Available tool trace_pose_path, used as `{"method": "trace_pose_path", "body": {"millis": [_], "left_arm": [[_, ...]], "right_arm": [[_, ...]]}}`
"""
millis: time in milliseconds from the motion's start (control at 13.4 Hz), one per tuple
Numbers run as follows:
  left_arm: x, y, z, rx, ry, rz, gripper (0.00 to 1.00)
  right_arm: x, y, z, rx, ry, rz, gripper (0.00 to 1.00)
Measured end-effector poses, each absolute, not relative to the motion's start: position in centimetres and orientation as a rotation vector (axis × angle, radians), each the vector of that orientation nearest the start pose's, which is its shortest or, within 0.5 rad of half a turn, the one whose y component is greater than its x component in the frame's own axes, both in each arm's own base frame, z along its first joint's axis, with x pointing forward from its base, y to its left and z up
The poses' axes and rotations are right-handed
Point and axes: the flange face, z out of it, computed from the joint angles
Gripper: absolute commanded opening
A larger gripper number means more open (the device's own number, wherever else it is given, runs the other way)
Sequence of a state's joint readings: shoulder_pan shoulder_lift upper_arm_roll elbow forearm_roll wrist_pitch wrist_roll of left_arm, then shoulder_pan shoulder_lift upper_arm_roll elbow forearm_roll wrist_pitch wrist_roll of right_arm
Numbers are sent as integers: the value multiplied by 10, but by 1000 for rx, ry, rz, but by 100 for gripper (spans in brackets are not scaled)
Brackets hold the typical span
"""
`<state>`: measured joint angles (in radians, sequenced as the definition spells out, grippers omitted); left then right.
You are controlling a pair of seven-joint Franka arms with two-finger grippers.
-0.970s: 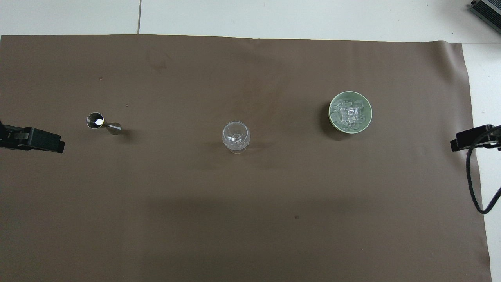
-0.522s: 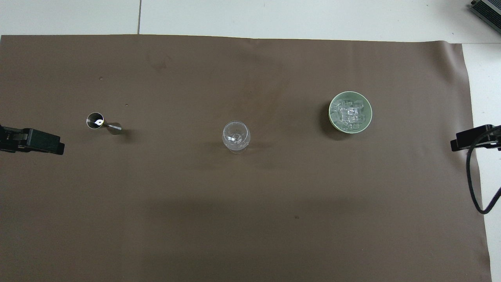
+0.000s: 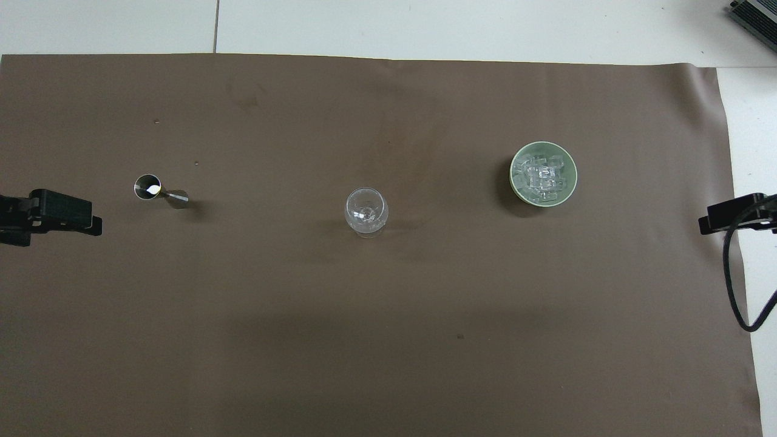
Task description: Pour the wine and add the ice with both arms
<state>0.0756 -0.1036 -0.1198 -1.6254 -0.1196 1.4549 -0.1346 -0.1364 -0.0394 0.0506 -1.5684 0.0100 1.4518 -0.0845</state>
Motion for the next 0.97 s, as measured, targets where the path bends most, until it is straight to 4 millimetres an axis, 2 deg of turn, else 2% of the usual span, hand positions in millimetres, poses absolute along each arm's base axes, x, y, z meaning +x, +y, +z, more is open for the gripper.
{"method": "trace_pose_path", "body": {"millis": [149, 448, 522, 746, 970], "left_arm": [[503, -31, 643, -3228, -224, 136, 100], [499, -23, 637, -3166, -606, 171, 100], [500, -16, 630, -3151, -718, 195, 100], [502, 27, 614, -3116, -1138, 272, 100], [507, 54, 599, -3091, -1417, 356, 100]], "right_arm": [[528, -44, 637, -3125, 1, 119, 100], [528, -44, 637, -3125, 1, 119, 100], [528, -44, 637, -3125, 1, 119, 100], [528, -44, 637, -3125, 1, 119, 100], [528, -44, 637, -3125, 1, 119, 100]]}}
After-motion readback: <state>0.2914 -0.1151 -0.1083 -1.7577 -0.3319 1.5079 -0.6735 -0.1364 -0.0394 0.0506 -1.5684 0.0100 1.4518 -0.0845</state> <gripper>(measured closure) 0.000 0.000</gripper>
